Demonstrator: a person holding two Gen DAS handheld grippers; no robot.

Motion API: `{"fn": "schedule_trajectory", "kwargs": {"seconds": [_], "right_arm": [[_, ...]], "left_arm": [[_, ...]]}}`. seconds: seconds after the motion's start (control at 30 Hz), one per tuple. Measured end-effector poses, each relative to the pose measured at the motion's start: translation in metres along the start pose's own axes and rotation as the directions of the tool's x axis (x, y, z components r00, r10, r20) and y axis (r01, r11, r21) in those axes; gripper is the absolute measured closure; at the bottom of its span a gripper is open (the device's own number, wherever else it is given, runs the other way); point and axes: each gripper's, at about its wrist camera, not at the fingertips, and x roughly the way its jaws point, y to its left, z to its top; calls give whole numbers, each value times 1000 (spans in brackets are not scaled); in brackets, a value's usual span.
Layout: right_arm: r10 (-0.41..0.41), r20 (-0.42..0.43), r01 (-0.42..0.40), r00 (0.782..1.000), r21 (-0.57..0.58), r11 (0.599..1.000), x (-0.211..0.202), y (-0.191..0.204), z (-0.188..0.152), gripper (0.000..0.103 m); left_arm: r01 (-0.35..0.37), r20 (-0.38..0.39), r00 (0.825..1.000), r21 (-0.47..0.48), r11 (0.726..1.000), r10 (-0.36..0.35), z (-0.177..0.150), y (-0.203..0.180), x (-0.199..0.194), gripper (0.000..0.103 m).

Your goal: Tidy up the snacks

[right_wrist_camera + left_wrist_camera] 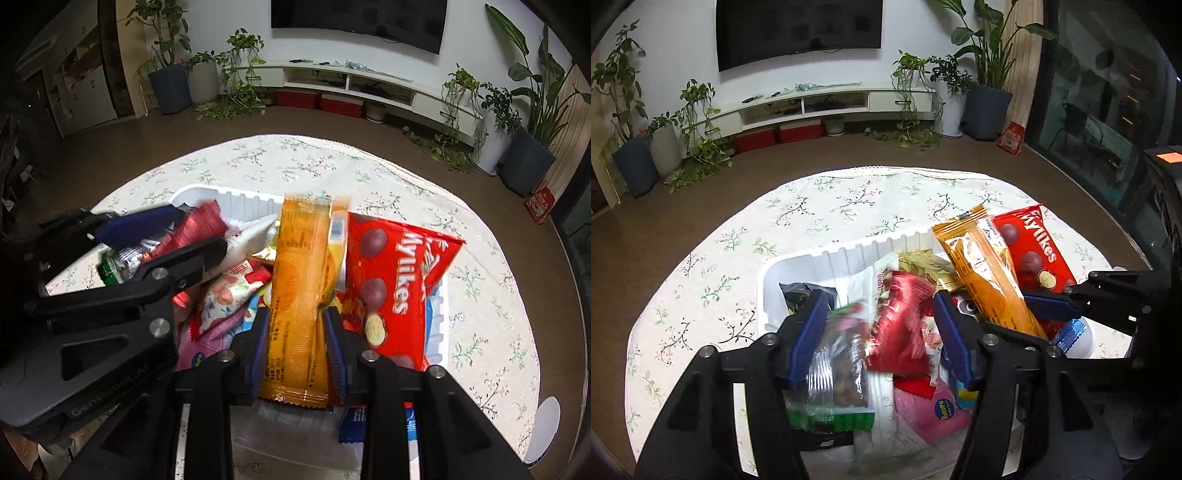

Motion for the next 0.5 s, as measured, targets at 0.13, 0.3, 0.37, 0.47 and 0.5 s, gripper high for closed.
{"fn": "schedule_trajectory", "kwargs": {"seconds": [0.13, 0.3, 0.37, 0.47, 0.5], "right_arm": [[-4, -3, 4, 1000, -5, 1000, 1, 1, 0, 68], [-7, 9, 7, 1000, -7, 1000, -3, 3, 0, 56], [-11, 21, 11, 1000, -9, 1000, -6, 5, 0, 50], [-20, 39, 21, 999, -16, 1000, -11, 7, 0, 43], [-23, 44, 24, 999, -14, 1000, -14, 7, 0, 42]], "left_arm": [[-6, -2, 1000, 4, 1000, 6, 0, 4, 3, 45], [-13, 20, 1000, -12, 1000, 13, 0, 7, -10, 32], [-19, 31, 999, -13, 1000, 20, 1, 8, -17, 27], [-24, 57, 998, -20, 1000, 25, -2, 8, -35, 12], [-32, 72, 997, -25, 999, 34, -4, 10, -42, 5]]}}
